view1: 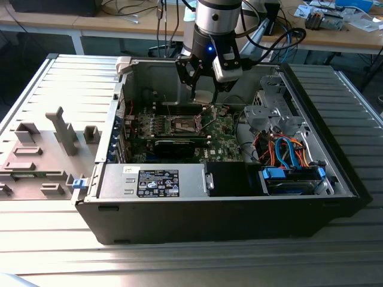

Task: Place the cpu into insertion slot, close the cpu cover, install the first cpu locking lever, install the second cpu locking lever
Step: 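Place the cpu into insertion slot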

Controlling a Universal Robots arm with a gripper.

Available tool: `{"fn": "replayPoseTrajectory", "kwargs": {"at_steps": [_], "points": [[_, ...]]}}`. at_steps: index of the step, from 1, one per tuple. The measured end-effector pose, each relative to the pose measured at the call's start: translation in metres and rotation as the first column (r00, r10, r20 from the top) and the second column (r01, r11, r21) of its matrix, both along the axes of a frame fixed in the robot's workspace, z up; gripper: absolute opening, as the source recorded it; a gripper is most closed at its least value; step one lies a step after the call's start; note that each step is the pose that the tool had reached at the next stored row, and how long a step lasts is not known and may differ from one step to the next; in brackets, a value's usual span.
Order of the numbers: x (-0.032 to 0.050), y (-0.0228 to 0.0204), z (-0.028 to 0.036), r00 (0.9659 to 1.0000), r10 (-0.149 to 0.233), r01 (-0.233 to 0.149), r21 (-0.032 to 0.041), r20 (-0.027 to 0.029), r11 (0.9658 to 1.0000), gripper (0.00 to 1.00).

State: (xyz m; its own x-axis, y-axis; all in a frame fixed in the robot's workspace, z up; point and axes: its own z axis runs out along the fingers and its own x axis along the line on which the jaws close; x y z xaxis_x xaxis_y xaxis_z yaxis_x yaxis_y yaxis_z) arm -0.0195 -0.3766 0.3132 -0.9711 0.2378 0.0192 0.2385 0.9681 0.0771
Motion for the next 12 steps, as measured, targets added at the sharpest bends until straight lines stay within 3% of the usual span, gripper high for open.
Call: {"fn": "replayPoseTrajectory", "kwargs": {"at_steps": [12], "points": [[0.0000,0.0000,-0.0001,0.9997,-0.025,0.025,0.0000,0.0000,0.9997,0.54]]}}
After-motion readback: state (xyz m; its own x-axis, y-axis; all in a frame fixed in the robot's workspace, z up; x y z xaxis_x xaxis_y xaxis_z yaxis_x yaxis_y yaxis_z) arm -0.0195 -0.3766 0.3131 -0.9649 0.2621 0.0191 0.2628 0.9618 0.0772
